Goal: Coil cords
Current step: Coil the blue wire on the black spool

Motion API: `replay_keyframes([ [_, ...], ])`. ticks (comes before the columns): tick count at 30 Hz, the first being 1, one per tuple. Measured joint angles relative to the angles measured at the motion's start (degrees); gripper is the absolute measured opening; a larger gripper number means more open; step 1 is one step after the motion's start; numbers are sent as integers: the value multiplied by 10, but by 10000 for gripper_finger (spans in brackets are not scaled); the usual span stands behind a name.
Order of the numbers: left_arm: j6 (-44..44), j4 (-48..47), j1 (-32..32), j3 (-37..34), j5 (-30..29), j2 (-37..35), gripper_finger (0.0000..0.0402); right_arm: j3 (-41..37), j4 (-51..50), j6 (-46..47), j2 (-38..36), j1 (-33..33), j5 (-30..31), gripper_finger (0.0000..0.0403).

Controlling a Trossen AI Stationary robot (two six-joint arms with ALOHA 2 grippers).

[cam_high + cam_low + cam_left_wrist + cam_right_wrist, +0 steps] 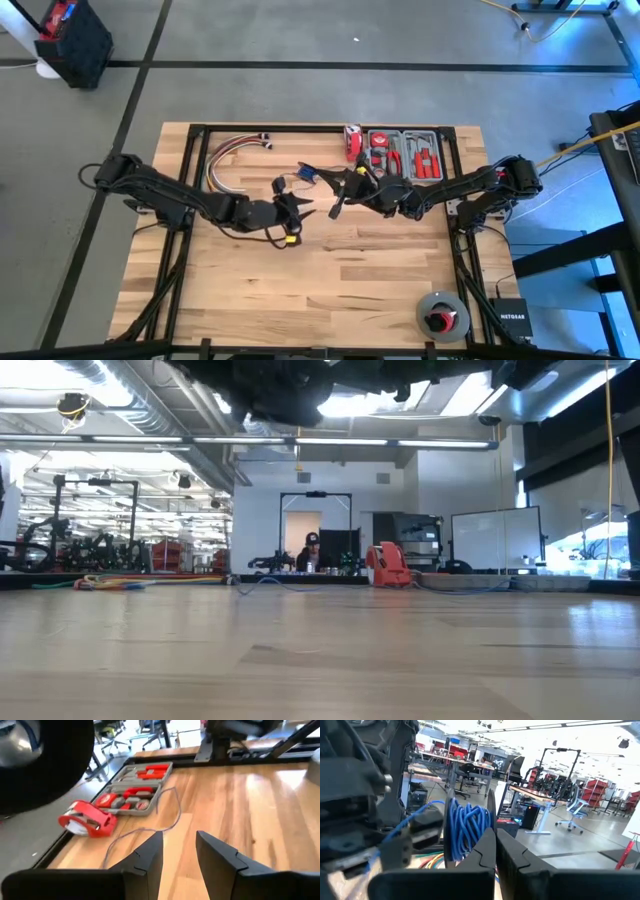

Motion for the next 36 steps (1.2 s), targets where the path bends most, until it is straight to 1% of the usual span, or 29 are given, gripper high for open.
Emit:
replay_keyframes([
  [5, 15, -5, -18, 15, -1, -13, 111, 0, 0, -7, 0, 0, 2, 1],
  [7, 9, -25, -22, 23, -2, -19, 111, 0, -1, -9, 0, 0, 2, 1],
  [9, -19, -68, -25, 26, -2, -23, 111, 0, -4, -11, 0, 1, 2, 1],
  [11, -66, -146, -28, 26, -1, -24, 111, 0, -5, -14, 0, 1, -2, 2],
  [15, -171, -335, -26, 26, 7, -24, 111, 0, -8, -17, 0, 1, -10, 5],
  [18, -216, -441, -13, 26, 33, -26, 111, 0, -1, -29, 0, 1, -24, 2],
  [20, -235, -520, -3, 35, 37, -27, 111, 0, 2, -31, 0, 1, -27, 2],
  [25, -315, -744, 17, 119, 38, -29, 111, 14, -1, -61, 0, 0, -27, 2],
  [28, -351, -847, 15, 178, 37, -32, 111, 19, -4, -73, 0, 0, -31, 2],
  [30, -357, -859, 6, 202, 23, -44, 111, 20, -12, -74, 0, 0, -37, 3],
  [32, -344, -821, -9, 201, -13, -64, 111, 20, -19, -73, 0, 0, -38, 3],
  [33, -323, -781, -17, 192, -23, -76, 111, 20, -19, -72, 0, 0, -37, 3],
  [34, -297, -743, -23, 182, -20, -87, 111, 20, -18, -71, 0, 0, -38, 2],
  [35, -275, -728, -29, 176, 2, -94, 111, 20, -18, -70, 0, 0, -38, 2],
  [36, -265, -737, -33, 174, 38, -100, 111, 20, -19, -70, 0, 0, -39, 2],
])
